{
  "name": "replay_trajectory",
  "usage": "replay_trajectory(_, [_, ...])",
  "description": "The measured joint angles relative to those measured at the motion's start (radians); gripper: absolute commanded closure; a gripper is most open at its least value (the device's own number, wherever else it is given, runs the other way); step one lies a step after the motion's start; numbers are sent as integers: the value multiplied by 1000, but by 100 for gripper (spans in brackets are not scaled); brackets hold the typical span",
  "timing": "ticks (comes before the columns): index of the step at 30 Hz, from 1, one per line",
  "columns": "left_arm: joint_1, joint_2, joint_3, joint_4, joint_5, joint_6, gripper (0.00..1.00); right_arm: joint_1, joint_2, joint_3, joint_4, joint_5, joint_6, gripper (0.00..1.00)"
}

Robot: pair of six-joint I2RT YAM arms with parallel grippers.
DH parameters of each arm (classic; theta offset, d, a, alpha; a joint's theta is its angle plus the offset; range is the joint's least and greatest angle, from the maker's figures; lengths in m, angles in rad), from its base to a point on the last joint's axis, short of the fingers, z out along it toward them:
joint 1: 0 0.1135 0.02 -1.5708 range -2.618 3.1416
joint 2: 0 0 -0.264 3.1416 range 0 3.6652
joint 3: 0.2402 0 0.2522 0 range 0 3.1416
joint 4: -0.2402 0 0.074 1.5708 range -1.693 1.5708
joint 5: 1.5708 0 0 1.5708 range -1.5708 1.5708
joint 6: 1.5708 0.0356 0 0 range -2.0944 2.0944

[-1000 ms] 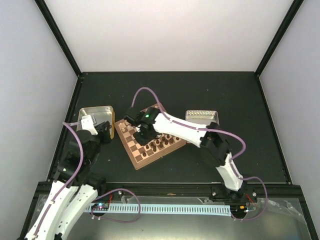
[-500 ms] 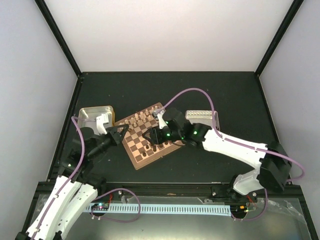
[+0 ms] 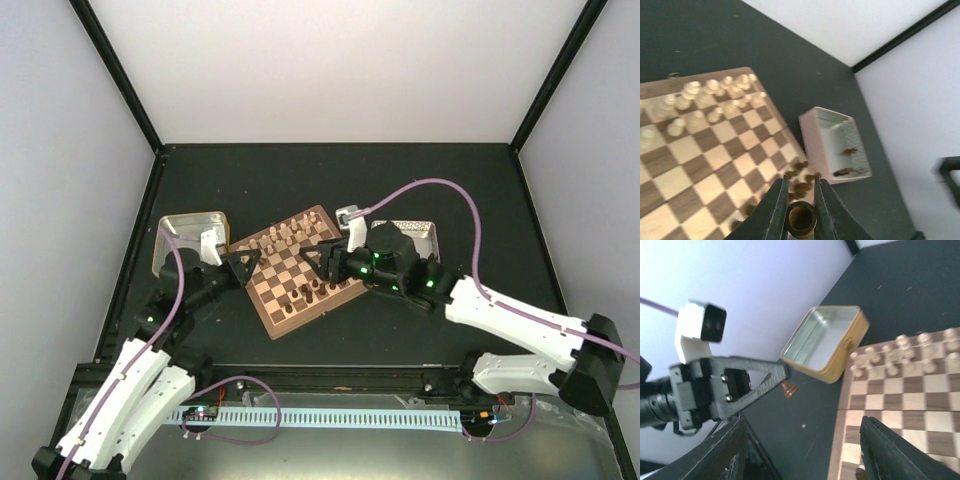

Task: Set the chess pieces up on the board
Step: Place the chess piece on the chessboard.

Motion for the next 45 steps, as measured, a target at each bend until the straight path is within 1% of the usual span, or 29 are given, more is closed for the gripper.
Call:
replay_trajectory(4, [-8, 45, -31, 6, -74, 60, 98, -2, -84, 26, -100, 115, -28, 38])
replay_trajectory(7, [-31, 79, -87, 36, -127, 101, 98, -3, -116, 38, -129, 172, -50, 37])
replay_trajectory(13, [-151, 211, -172, 78, -264, 173, 98, -3, -124, -1, -135, 248, -62, 37])
replay_trajectory(16, [-202, 248, -198, 116, -324, 196, 98, -3, -109, -14, -136, 280, -62, 37])
replay_trajectory(25, [-300, 283, -282, 210, -418, 217, 96, -4, -86, -14, -135, 332, -70, 37])
replay_trajectory(30, [-346, 275, -312, 216, -454, 210, 95, -5, -67, -14, -136, 340, -85, 37])
replay_trajectory(37, [-418, 273, -316, 211, -513, 163, 92, -5, -59, -14, -137, 344, -100, 37])
replay_trajectory(40, [-459, 305, -316, 211, -563, 145, 87, -6, -59, -14, -137, 346, -106, 37])
replay_trajectory(41, [-473, 319, -314, 215, -581, 140, 83, -7, -59, -14, -137, 346, -109, 37])
replay_trajectory(45, [-516, 355, -296, 207, -635, 115, 63, -10, -61, -19, -137, 346, -113, 37])
